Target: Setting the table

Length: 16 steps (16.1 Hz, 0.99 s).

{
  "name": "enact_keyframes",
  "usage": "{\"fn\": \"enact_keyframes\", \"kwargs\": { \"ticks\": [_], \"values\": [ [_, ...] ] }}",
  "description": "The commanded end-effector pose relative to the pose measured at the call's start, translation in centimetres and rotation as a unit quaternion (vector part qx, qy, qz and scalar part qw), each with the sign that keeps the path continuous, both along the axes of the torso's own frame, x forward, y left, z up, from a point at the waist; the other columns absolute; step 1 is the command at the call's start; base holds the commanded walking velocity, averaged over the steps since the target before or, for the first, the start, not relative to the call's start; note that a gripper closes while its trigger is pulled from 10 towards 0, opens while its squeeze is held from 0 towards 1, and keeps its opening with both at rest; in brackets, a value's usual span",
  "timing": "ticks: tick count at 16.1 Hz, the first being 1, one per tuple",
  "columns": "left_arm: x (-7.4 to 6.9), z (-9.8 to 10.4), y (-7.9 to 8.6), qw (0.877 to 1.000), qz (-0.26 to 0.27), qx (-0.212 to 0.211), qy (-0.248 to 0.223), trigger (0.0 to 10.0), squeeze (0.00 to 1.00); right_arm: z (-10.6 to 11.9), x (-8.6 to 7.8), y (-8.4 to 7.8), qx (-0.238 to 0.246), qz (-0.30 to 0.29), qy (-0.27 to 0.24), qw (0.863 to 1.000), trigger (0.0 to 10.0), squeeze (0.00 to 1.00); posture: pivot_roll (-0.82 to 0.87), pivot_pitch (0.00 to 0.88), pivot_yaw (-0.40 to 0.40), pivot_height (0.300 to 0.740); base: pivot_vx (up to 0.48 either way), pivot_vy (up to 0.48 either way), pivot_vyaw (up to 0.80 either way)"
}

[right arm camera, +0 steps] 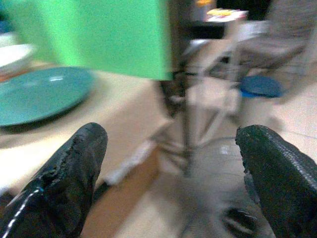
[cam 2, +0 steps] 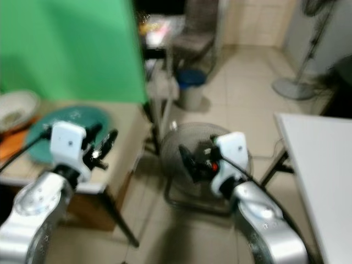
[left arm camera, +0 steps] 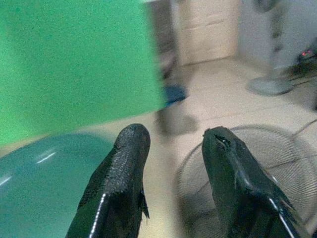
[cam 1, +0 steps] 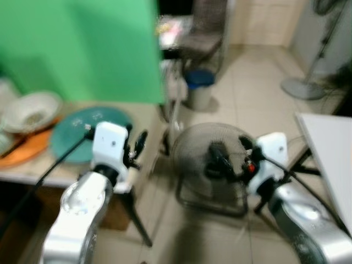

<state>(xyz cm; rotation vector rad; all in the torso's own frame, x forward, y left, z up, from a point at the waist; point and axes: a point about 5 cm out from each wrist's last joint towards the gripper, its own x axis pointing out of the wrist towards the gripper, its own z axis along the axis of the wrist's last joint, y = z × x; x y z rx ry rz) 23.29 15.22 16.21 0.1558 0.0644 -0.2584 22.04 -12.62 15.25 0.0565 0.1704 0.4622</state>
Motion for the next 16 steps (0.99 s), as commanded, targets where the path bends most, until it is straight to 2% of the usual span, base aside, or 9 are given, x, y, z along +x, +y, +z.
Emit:
{"fn": "enact_keyframes", "kwargs": {
  "ticks": [1,9,16],
  "values": [
    [0.09,0.18,0.0,1.0,0.003,0.002,-0.003,10.0,0.0,-0.04,-0.11,-0.41,-0.005,-0.008,0.005,1.0,10.0,1.0,0.12,0.0,0.034,0.74,0.0,0.416,0.0],
    [0.53,0.69,0.38,1.0,0.0,0.013,-0.012,10.0,0.0,-0.04,0.04,-0.36,0.003,-0.018,0.01,1.0,10.0,1.0,0.13,0.0,0.029,0.74,0.0,0.415,0.0],
    [0.59,0.95,0.52,1.0,0.008,0.001,-0.016,10.0,0.0,-0.57,0.03,-0.35,0.004,-0.03,0.032,0.999,10.0,1.0,0.13,0.0,0.027,0.74,0.0,0.0,0.0]
  ]
}}
